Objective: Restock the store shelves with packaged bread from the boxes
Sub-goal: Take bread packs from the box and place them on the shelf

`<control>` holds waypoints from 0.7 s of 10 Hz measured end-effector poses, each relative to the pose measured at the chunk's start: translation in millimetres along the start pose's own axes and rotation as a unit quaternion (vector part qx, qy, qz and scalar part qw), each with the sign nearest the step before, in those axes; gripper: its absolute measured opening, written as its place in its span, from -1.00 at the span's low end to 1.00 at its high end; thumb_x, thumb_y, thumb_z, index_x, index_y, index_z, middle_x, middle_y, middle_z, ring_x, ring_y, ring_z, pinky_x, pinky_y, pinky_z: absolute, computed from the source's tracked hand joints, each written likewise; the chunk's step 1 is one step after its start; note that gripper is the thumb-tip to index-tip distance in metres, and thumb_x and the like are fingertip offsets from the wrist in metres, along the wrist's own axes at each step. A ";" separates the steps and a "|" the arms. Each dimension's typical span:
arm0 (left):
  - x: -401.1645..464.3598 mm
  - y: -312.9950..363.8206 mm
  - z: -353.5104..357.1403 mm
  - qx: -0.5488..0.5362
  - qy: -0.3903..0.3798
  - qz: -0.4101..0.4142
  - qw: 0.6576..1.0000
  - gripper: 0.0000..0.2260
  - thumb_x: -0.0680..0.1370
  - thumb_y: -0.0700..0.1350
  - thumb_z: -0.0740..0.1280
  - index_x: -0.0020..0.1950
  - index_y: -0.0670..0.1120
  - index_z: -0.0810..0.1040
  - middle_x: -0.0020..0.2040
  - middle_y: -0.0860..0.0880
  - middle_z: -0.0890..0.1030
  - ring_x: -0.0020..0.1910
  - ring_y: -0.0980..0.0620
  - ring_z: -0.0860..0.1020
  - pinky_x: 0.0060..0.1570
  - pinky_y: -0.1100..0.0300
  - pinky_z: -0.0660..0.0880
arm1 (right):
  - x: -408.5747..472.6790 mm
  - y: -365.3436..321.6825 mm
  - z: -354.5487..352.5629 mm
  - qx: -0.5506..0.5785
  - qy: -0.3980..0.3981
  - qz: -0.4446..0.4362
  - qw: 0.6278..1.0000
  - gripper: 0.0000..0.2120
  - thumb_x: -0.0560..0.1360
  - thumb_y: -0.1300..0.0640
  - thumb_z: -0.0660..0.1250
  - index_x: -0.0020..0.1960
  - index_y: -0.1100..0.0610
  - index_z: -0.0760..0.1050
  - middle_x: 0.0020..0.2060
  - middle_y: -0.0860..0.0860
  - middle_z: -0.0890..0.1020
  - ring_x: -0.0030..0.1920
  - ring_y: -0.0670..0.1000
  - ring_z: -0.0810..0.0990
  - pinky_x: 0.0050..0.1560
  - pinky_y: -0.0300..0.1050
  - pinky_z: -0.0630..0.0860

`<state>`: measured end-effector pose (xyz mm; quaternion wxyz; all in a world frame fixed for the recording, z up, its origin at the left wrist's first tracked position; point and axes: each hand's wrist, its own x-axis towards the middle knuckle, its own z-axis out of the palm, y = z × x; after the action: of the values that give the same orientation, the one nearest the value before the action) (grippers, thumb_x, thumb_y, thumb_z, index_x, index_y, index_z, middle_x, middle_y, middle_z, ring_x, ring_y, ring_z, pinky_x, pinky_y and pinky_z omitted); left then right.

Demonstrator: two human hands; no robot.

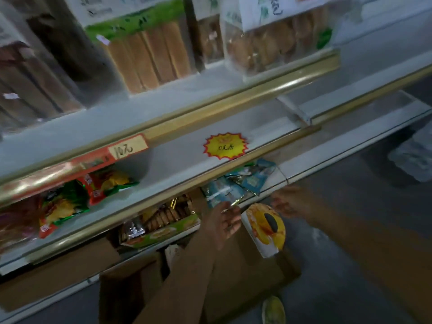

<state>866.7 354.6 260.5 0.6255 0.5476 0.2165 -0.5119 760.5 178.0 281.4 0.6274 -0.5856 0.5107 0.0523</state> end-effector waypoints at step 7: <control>397.2 -122.2 66.6 0.628 0.016 0.149 0.764 -0.39 0.60 -0.22 0.28 0.60 -0.06 0.12 0.55 -0.12 0.25 0.43 -0.09 0.36 0.30 0.14 0.40 | 275.0 286.5 -23.7 0.020 0.066 0.147 0.987 -0.45 0.41 0.31 0.49 0.33 0.27 0.36 0.13 0.16 0.55 0.18 0.22 0.53 0.14 0.01 0.48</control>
<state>891.9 149.1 -105.9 0.2067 0.8515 -0.2274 -0.4249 686.7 101.3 -101.9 0.5894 -0.4934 0.6327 0.0949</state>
